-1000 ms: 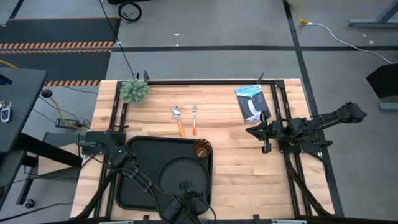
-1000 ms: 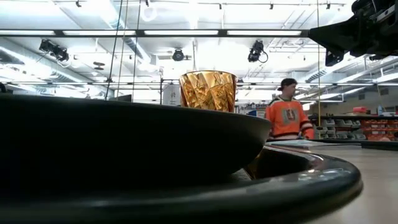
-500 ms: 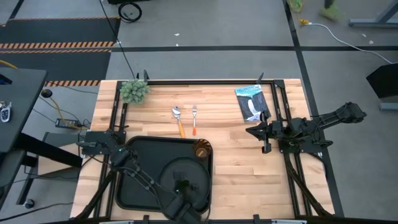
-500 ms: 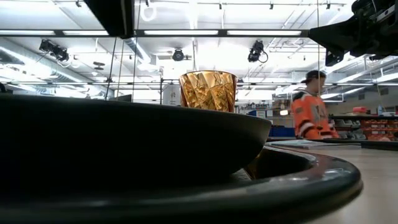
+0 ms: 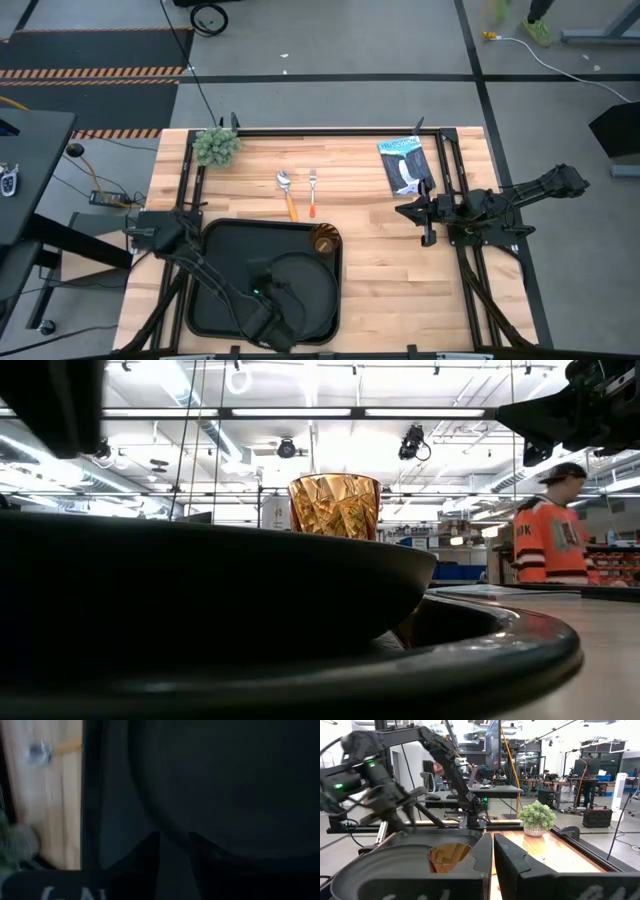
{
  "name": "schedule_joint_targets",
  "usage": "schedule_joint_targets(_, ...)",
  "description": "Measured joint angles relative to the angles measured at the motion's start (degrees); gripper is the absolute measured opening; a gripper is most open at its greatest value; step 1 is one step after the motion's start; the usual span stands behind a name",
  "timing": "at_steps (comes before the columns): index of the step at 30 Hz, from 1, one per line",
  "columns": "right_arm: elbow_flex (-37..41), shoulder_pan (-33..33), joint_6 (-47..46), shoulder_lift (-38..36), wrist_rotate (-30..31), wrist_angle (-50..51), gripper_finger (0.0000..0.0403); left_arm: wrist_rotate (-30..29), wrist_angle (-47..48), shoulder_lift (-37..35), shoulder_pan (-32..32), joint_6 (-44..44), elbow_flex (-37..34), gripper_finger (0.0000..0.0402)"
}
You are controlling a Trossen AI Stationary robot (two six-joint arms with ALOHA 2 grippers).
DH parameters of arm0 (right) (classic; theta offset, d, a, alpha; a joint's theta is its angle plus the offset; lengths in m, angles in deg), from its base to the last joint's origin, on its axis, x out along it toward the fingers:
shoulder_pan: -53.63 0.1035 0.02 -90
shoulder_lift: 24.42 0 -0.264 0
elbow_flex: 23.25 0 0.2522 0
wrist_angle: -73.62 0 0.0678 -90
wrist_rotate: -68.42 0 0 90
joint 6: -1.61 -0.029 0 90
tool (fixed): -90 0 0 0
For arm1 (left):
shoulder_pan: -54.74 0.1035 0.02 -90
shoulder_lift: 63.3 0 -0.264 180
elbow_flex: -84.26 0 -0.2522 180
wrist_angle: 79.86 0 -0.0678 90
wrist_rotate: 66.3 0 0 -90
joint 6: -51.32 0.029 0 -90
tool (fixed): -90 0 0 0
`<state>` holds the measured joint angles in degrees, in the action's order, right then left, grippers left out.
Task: Pick and place plate/cup/fork/spoon on tray
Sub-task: Adjust the black serving tray
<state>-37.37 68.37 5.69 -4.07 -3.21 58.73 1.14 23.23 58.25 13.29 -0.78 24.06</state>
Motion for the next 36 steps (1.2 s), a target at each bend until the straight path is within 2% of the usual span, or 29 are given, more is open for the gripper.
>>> schedule_joint_targets(3,0.02,0.0,0.0,-0.01,0.0,0.0,0.0023,3.2,-1.73,-6.09,-0.46,-5.09,-7.67,0.0109)
schedule_joint_targets(10,0.02,0.0,0.0,-0.01,0.0,-0.02,0.0023,15.15,-8.92,-18.44,-1.44,-15.41,-27.67,0.0109)
schedule_joint_targets(17,0.02,0.01,0.0,0.0,0.0,0.02,0.0023,28.42,-11.48,-22.72,0.86,-23.75,-41.1,0.0109)
schedule_joint_targets(20,0.01,0.0,0.01,0.01,-0.01,0.0,0.0023,30.4,-12.84,-22.72,2.13,-26.01,-44.83,0.0109)
schedule_joint_targets(26,0.02,0.02,0.02,-0.01,0.0,0.0,0.0023,31.69,-17.72,-23.72,3.55,-23.75,-51.46,0.0096)
schedule_joint_targets(31,0.01,0.01,0.0,0.0,0.0,0.0,0.0023,31.42,-18.28,-29.75,4.47,-26.37,-56.26,0.0063)
schedule_joint_targets(36,0.02,0.02,0.0,0.0,-0.02,0.0,0.0023,30.74,-19.2,-38.74,5.07,-33.85,-61.67,0.0033)
